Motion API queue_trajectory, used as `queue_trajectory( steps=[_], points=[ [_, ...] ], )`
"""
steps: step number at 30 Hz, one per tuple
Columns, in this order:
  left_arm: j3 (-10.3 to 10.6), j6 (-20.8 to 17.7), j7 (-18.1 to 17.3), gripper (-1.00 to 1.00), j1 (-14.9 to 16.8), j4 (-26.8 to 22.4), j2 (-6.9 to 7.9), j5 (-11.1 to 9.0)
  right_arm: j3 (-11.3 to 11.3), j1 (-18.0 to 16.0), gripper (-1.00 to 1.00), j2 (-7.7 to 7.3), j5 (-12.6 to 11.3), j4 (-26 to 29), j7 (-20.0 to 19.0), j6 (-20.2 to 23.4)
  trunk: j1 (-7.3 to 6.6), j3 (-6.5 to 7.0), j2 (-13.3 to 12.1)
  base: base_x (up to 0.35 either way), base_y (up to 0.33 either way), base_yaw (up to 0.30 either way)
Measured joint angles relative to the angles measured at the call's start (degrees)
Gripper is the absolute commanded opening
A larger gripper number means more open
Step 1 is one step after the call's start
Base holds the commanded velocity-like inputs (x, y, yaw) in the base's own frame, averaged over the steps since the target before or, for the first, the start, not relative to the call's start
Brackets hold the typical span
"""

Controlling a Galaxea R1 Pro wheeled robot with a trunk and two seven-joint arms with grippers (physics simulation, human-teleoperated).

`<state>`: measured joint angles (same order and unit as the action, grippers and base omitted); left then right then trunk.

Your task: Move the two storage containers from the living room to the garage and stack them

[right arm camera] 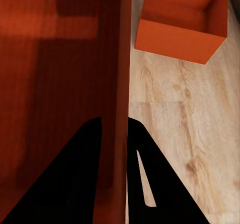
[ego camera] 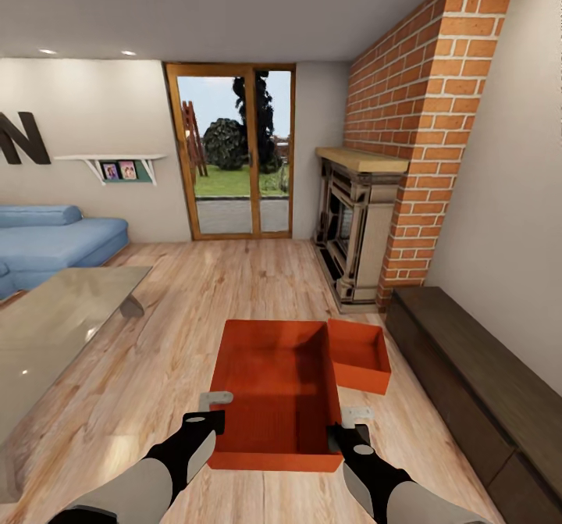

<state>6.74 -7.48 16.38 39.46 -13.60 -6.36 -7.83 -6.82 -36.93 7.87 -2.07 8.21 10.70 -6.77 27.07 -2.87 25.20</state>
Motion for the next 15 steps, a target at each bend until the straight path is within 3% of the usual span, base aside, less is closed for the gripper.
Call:
queue_trajectory(
  steps=[15],
  points=[
    [-0.01,0.01,0.00,-1.00,0.00,0.00,0.00,0.00,-0.01,0.00,-1.00,0.00,0.00,0.00,0.00,0.00,0.00,1.34,0.00,0.000,0.000,0.000]
  ],
)
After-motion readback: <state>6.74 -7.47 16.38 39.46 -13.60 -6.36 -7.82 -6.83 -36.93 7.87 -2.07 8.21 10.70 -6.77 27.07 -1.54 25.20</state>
